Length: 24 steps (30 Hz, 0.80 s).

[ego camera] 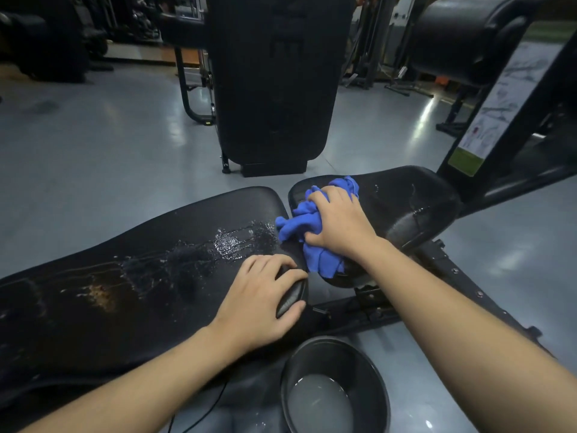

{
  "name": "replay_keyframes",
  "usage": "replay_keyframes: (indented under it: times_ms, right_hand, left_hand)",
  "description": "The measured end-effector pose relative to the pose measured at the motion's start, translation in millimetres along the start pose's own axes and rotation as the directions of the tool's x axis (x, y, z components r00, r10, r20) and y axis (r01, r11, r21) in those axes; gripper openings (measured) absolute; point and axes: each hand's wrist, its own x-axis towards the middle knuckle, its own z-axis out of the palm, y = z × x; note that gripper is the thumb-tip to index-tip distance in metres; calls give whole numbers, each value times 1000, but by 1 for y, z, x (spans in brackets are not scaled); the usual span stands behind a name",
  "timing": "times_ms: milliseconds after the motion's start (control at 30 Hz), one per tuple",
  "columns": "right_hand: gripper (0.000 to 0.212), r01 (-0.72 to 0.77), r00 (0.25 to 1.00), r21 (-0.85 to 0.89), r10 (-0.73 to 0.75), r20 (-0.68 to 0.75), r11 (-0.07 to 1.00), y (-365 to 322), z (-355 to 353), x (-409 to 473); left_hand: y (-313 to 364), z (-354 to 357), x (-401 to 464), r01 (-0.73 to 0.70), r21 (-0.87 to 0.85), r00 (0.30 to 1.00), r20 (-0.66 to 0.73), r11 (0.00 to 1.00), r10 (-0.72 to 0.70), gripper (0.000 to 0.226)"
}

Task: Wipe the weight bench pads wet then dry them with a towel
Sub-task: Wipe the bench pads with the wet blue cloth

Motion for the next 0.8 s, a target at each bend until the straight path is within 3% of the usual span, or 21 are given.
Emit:
replay_keyframes:
  times_ms: [500,800]
  right_hand:
    - [67,-51,979,-13,48,-197,999,16,-19,-95]
    - [65,-283,925,107,301,-232,953,116,-56,-84]
  left_hand:
    - [2,2,-2,11,24,1000,-27,1000,-10,39]
    - [0,7,0,-3,24,999,-51,1000,4,37]
